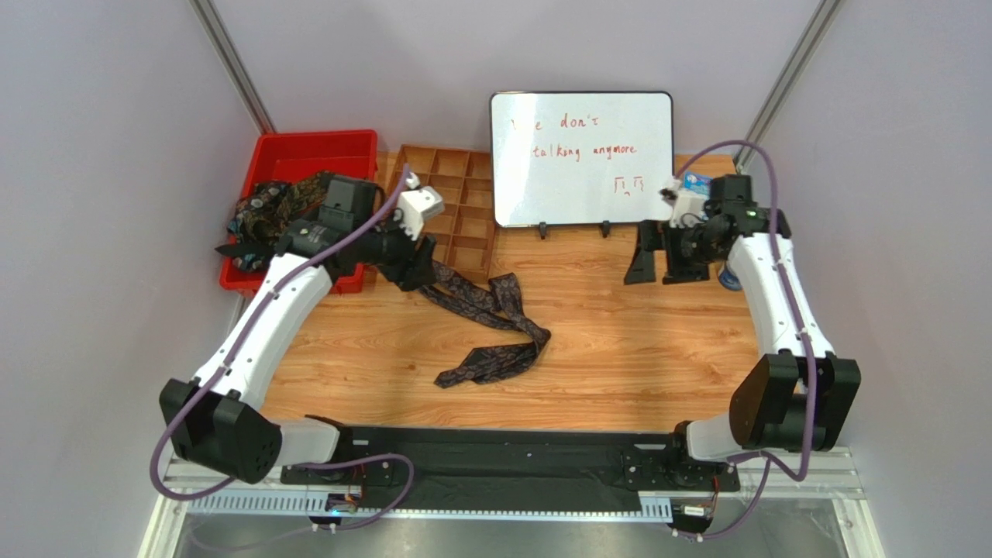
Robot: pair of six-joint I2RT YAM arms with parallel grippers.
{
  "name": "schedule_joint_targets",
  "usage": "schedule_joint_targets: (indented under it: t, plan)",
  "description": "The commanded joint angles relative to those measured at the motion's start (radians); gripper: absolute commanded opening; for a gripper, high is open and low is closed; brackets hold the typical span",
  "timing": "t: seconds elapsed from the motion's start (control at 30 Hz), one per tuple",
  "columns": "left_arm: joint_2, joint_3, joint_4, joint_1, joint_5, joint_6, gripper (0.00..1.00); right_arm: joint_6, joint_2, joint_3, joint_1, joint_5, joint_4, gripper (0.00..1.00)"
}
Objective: Roll the ties
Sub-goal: Place the tie at the center of the board, then flatten out the tie at the center of the board.
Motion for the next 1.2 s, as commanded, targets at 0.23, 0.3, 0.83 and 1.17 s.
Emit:
schedule_joint_targets:
  t: [0.23,0.3,0.83,1.17]
  plan:
    - [-0.034,-0.050,-0.026,0.349,0.009,-0.020,0.60,0.096,0.165,-0.093,0.623,0.290,0.272,0.94]
    - [-0.054,-0.073,-0.009,0.383,-0.028,-0.046,0.61,0.153,0.192,-0.084,0.690,0.330,0.316,0.95]
    - [-0.158,-0.203,0.126,0.449,0.160,0.083,0.68,-0.247,0.165,-0.159,0.588,0.590,0.140,0.00]
    - [-0.134,-0.318,0.174,0.208,0.184,0.612,0.74,-0.603,-0.028,-0.294,0.489,0.514,0.056,0.00]
